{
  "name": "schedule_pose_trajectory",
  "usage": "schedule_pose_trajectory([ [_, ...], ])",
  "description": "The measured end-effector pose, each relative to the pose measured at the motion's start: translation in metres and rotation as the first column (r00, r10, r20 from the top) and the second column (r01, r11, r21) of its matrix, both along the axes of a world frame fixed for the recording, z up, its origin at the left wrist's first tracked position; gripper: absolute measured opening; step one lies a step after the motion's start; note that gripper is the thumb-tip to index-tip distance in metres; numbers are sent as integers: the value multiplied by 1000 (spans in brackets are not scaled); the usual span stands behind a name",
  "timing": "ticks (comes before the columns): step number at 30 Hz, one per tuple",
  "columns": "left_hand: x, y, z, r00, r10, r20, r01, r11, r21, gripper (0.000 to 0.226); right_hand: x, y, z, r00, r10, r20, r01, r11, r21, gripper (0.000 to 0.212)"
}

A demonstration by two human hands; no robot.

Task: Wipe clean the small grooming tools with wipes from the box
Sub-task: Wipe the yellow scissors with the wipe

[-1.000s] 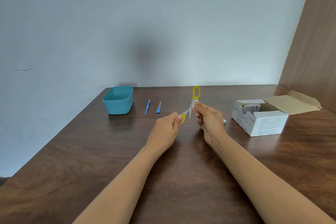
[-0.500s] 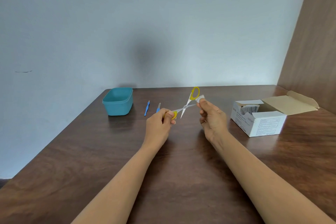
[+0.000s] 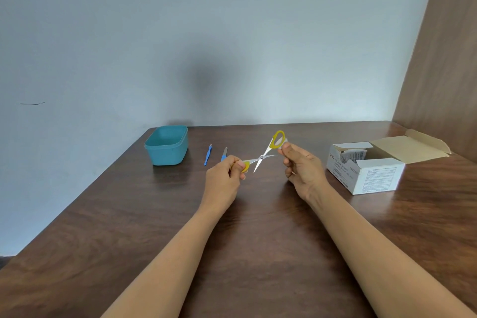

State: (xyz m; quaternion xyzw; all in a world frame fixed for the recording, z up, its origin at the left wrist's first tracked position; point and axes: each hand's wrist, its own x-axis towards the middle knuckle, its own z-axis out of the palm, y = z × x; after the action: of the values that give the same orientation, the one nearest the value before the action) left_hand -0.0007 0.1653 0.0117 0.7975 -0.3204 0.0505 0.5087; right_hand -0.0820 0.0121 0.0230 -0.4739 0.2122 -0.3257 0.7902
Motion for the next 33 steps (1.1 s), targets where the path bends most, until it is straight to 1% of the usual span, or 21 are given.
schedule_pose_trajectory([
  [7, -1, 0, 1, 1000, 10, 1, -10, 1000, 2, 26, -1, 0, 2, 1000, 26, 15, -26, 1000, -8, 3],
  [13, 1, 1, 0, 1000, 3, 22, -4, 1000, 28, 25, -2, 1, 4, 1000, 30, -1, -30, 997, -74, 5],
  [16, 1, 2, 1, 1000, -10, 22, 10, 1000, 17, 23, -1, 2, 5, 998, 51, 22, -48, 994, -101, 5],
  [18, -1, 2, 2, 999, -6, -32, 5, 999, -38, 21, -2, 1, 6, 998, 54, 31, -49, 991, -126, 7],
  [20, -2, 0, 1, 985, -19, -169, -11, 984, -177, 21, -2, 1, 6, 998, 60, 30, -55, 988, -145, 8],
  [22, -3, -1, 3, 935, -80, -346, -37, 948, -317, 21, -2, 1, 5, 998, 68, 15, -65, 986, -151, 8],
  [23, -4, -1, 5, 910, -111, -399, -41, 935, -353, 20, -2, 1, 5, 997, 73, 8, -71, 986, -149, 8],
  [24, -4, 0, 6, 900, -129, -416, -35, 931, -364, 19, -2, 1, 5, 997, 76, 3, -75, 987, -144, 8],
  [25, -4, 1, 7, 905, -140, -401, -15, 933, -360, 20, -2, 1, 5, 997, 79, -1, -78, 987, -138, 8],
  [26, -4, 3, 7, 924, -141, -355, 14, 942, -336, 20, -2, 1, 5, 997, 80, -8, -80, 987, -138, 7],
  [28, -4, 6, 9, 973, -130, -190, 89, 974, -209, 18, -3, 2, 5, 996, 85, -39, -90, 980, -176, 7],
  [29, -5, 6, 9, 984, -136, -113, 120, 983, -138, 16, -3, 3, 5, 994, 93, -59, -104, 972, -210, 8],
  [30, -6, 6, 10, 987, -146, -68, 140, 986, -89, 14, -2, 4, 4, 991, 106, -76, -121, 963, -242, 9],
  [33, -8, 5, 10, 981, -187, -49, 183, 980, -73, 14, -1, 9, 4, 980, 143, -135, -179, 933, -311, 8],
])
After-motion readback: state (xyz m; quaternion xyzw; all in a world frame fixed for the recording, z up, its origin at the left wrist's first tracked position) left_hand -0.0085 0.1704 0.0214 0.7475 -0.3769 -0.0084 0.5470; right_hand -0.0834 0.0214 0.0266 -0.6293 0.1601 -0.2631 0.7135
